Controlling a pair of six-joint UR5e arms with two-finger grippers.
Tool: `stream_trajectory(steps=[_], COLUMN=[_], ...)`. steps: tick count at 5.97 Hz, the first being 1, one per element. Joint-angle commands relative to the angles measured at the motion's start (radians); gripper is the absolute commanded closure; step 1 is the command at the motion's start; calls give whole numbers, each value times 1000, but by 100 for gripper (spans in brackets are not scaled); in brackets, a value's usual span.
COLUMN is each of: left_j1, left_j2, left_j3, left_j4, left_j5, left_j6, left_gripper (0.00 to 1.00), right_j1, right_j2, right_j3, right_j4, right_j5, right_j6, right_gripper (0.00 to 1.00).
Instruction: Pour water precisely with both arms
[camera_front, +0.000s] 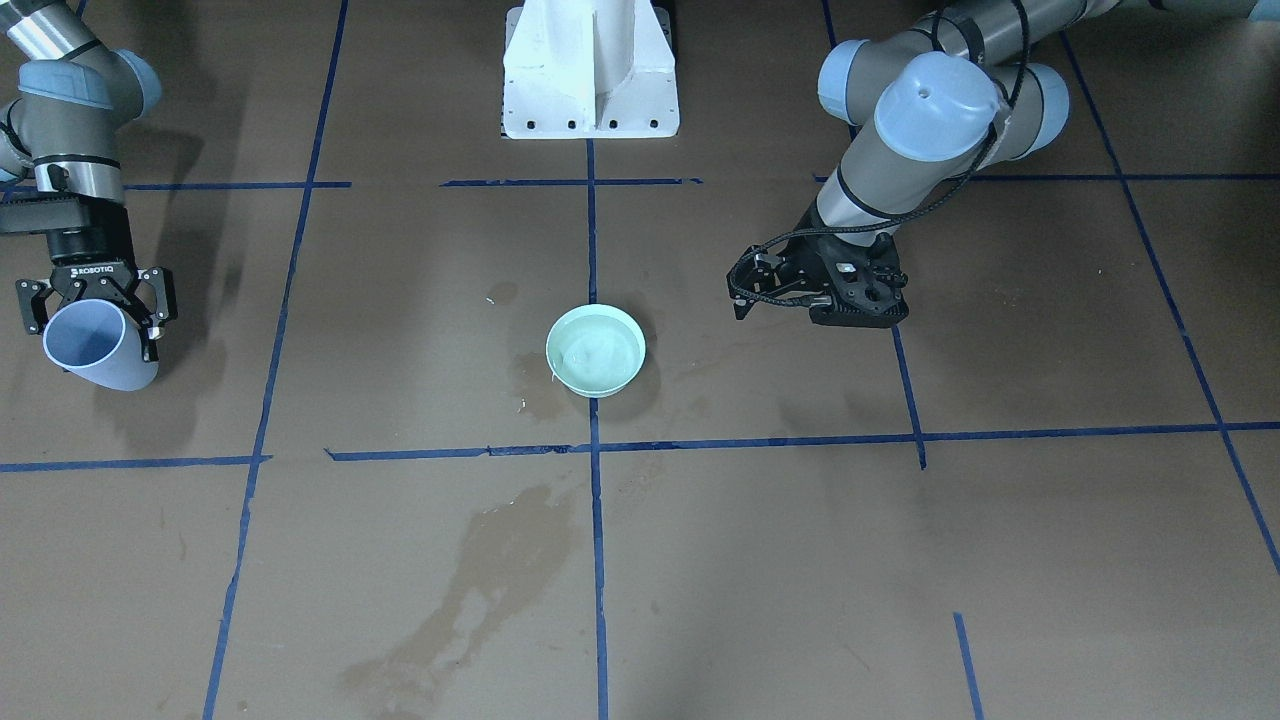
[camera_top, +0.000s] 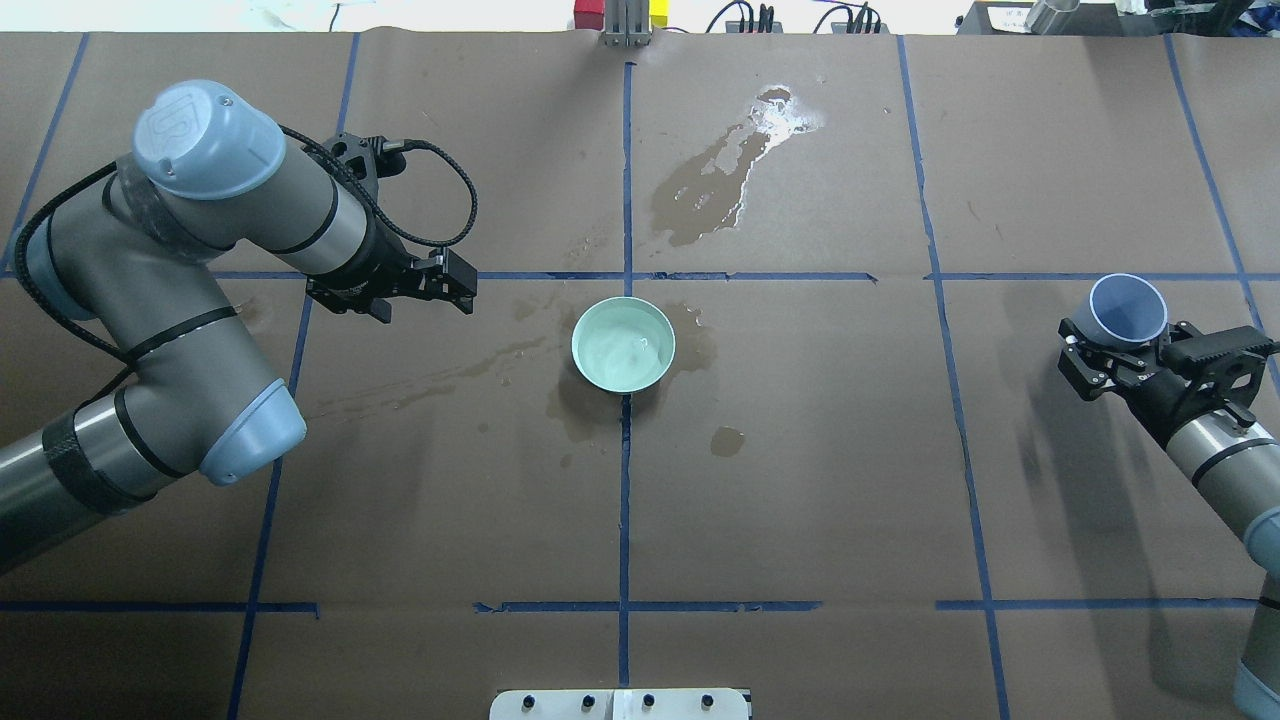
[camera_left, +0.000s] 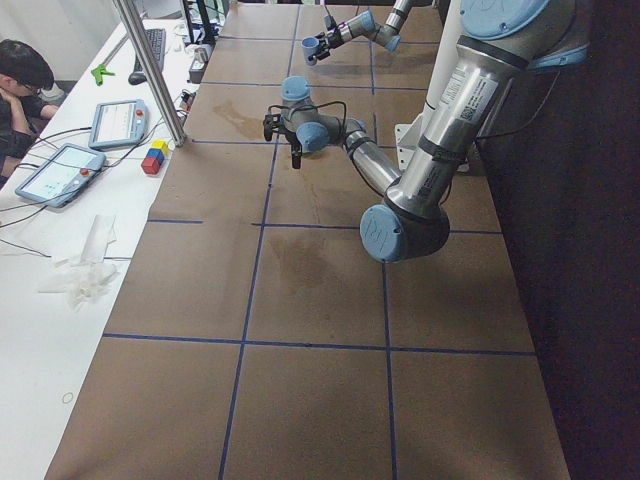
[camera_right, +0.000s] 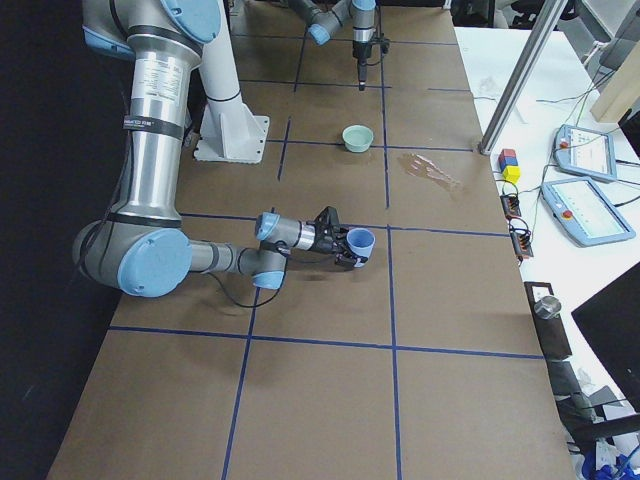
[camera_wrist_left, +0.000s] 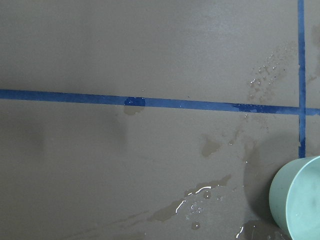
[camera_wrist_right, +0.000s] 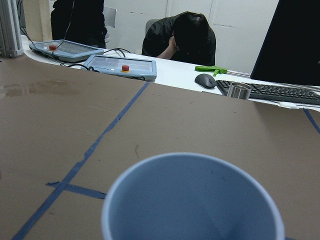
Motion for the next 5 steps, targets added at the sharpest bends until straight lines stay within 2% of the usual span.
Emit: stream_trajectory(steps=[1, 2, 5], left_j1=[0, 0, 0], left_j2=[0, 0, 0], left_j3=[1, 1, 1], left_j4=[0, 0, 0], left_j5=[0, 0, 0], left_j6=[-1, -1, -1], left_gripper=[0, 0, 0], right_j1=[11, 13, 19], right_j2=[-7, -7, 2], right_j3=[-6, -10, -15], right_j4=[24, 24, 25], right_j5=[36, 35, 35], right_j6=[2, 5, 5], right_gripper=[77, 75, 45])
